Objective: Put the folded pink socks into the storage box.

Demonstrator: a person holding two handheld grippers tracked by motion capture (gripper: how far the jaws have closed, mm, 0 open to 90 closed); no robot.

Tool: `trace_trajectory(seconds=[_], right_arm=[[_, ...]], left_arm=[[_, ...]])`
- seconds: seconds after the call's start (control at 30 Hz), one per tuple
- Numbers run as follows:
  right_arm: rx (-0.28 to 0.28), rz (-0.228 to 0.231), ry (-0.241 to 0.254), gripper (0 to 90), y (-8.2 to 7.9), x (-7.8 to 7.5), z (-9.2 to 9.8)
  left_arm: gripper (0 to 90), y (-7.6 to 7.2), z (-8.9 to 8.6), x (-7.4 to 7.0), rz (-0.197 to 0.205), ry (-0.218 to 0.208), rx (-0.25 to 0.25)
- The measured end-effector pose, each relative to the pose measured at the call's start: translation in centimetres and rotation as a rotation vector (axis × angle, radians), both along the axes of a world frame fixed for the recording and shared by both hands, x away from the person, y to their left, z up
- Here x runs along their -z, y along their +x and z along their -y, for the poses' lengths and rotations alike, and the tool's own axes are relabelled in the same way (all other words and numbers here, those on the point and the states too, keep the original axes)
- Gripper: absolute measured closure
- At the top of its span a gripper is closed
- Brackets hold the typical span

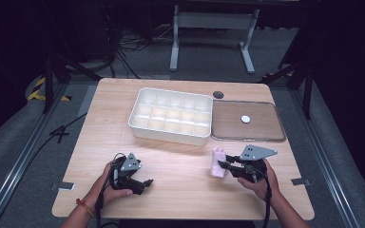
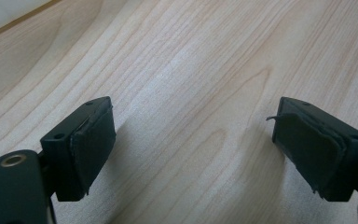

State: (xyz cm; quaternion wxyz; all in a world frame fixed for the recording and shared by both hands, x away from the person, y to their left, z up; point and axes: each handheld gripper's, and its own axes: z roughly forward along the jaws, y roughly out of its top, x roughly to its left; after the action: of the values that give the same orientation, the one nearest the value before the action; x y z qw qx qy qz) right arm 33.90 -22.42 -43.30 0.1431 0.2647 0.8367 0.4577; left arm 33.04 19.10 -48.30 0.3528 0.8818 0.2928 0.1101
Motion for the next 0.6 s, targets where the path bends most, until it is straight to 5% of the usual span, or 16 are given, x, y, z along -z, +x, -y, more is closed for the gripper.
trace_trajectory(seconds=[0.6], right_arm=[[0.002,0.051,0.032,71.8,0.7,-1.5,0.0]], left_arm=[[13.3,0.0,0.0,0.0,-0.001,0.0,0.0]])
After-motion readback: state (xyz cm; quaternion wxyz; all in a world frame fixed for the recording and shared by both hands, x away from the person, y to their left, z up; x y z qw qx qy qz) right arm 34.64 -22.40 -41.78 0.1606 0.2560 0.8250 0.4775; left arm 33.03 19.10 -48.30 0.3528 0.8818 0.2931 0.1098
